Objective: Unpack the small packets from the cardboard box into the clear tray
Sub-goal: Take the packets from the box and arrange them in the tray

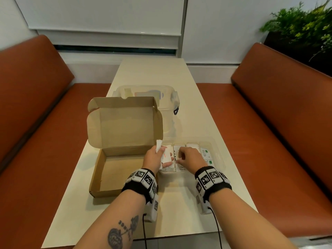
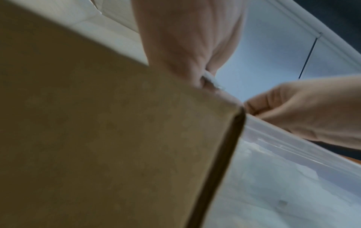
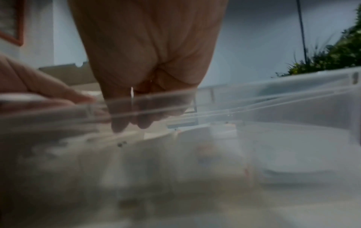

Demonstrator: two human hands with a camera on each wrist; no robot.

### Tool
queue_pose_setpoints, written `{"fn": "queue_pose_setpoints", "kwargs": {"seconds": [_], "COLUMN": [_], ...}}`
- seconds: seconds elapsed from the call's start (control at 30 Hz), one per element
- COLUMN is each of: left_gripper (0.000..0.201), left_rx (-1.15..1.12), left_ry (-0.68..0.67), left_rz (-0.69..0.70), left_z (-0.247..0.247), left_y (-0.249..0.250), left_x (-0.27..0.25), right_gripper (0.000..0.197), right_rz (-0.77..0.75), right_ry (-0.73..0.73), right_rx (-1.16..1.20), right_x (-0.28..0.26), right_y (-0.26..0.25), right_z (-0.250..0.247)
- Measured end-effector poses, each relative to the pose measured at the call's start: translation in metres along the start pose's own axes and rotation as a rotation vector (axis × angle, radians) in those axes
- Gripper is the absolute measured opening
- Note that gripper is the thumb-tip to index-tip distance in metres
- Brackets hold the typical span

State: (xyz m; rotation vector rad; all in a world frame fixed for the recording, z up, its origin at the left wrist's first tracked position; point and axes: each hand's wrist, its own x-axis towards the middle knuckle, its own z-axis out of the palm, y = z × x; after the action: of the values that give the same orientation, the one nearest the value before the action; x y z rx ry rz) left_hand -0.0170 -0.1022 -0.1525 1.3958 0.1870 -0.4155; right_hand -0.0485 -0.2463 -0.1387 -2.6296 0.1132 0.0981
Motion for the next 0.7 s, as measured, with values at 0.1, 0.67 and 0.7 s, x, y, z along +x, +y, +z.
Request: {"fn": "queue_pose_setpoints", "kwargs": {"seconds": [0.1,0.67,0.7], "left_gripper": [0.026,0.016,0.015], "left_rx": [0.007,-0.073,-0.105], "left_ry": [0.011,0.013,0.003], "left_rz": [0.002,0.001,-0.014], "left_z": [0.001,-0.001,0.000], "left_y": [-0.001,-0.003,-0.002], "left_x": [0.000,-0.005,-0.005], "right_gripper": [0.016,0.019,0.017], "right_rz": [-0.016,0.075,0.075], "right_ry": [0.103,0.084,0.088], "right_rx": [0.217,0.419,0.434], "right_x": [0.000,0.001,0.001], "right_y": [-0.007,-0.022,-0.020], "right_z": [-0.002,0.010,0.010]}}
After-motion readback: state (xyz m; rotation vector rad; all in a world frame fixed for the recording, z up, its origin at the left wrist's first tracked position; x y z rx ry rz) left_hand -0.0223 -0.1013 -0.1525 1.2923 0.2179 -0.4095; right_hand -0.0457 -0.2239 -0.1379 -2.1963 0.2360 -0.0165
